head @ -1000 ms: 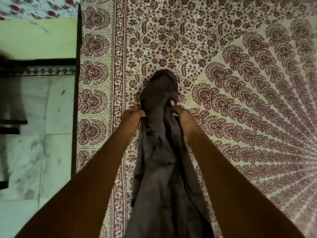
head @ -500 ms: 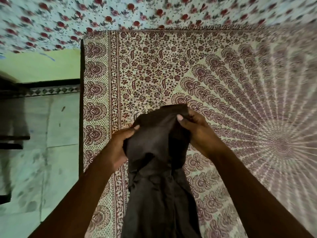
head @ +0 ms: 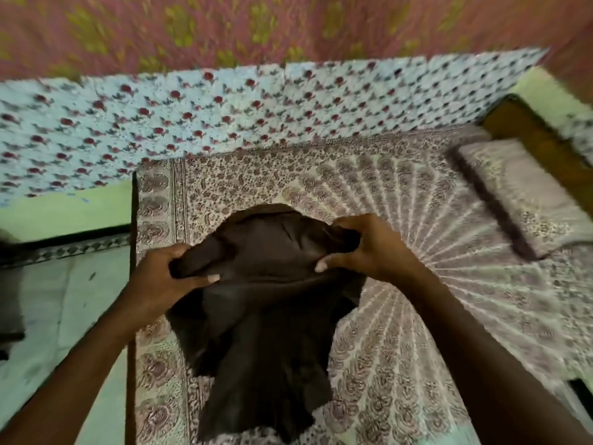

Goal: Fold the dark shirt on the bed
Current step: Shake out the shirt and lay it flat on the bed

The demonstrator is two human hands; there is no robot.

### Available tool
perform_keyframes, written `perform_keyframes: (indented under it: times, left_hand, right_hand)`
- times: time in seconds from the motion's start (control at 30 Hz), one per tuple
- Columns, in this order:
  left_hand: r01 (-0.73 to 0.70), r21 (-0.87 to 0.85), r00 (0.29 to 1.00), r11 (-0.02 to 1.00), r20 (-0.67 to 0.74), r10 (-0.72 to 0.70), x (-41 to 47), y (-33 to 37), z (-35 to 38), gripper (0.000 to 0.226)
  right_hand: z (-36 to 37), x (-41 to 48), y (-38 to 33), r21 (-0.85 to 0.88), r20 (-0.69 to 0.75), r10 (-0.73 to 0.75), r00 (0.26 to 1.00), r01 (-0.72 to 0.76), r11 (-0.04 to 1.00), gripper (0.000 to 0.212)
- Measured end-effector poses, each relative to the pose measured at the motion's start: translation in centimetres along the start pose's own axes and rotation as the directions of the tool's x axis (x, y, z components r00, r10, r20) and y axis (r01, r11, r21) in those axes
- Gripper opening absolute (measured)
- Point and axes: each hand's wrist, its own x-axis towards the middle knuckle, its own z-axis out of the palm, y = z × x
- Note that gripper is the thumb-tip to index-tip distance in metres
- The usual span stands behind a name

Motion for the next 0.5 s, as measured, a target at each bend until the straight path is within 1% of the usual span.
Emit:
perform_keyframes:
  times: [0.07,0.13,0.2,0.23,0.27,0.3,0.37,0.4,0.43,0.47,0.5]
  left_hand:
    - [-0.05,0.051,0.998,0.997,0.043,0.048,-1.8,2.9,0.6,0.039]
    - [-0.1,0.154,0.994,0.983,0.065,0.091,-3.2,5.5,1.7,0.04]
    - [-0.128,0.209,0.991,0.969,0.073,0.115,-4.8,8.2,3.4,0.037]
    - [-0.135,0.194,0.99,0.972,0.065,0.125,-5.7,9.6,4.3,0.04]
    - [-0.135,0.144,0.991,0.98,0.04,0.131,-6.6,11.0,5.2,0.045]
    - [-0.139,0.086,0.99,0.987,0.01,0.139,-7.3,12.3,5.9,0.048]
    - [-0.194,0.035,0.979,0.98,-0.06,0.196,-8.9,15.3,7.6,0.051]
    - [-0.224,0.036,0.97,0.974,-0.084,0.226,-9.5,16.8,8.5,0.048]
    - [-0.252,0.06,0.961,0.966,-0.103,0.257,-10.0,18.2,9.2,0.039]
    - [-0.277,0.12,0.95,0.953,-0.114,0.291,-10.3,19.6,9.4,0.027]
    - [-0.303,0.2,0.933,0.932,-0.138,0.333,-10.7,21.1,9.8,0.026]
  right_hand:
    - [-2.7,-1.8,0.3,-0.051,0.035,-0.008,0.999,0.01,0.999,0.039]
    - [-5.0,-3.2,1.0,-0.079,0.03,-0.037,0.999,0.039,0.996,0.03]
    - [-7.4,-4.9,1.8,-0.057,0.0,-0.099,0.995,0.098,0.994,0.039]
    - [-8.6,-5.8,2.4,-0.022,-0.021,-0.14,0.99,0.139,0.99,0.045]
    - [-10.0,-6.6,3.0,0.032,-0.04,-0.188,0.981,0.189,0.981,0.049]
    - [-11.3,-7.2,3.6,0.096,-0.046,-0.233,0.971,0.236,0.967,0.047]
    - [-14.3,-8.8,4.6,0.202,-0.05,-0.333,0.942,0.336,0.92,0.039]
    - [-15.7,-9.6,5.0,0.23,-0.051,-0.37,0.928,0.372,0.9,0.041]
    - [-17.3,-10.4,5.3,0.248,-0.059,-0.378,0.924,0.38,0.891,0.046]
    - [-18.7,-11.0,5.4,0.256,-0.066,-0.371,0.926,0.375,0.891,0.051]
    - [-20.4,-11.7,5.5,0.249,-0.058,-0.37,0.927,0.373,0.894,0.053]
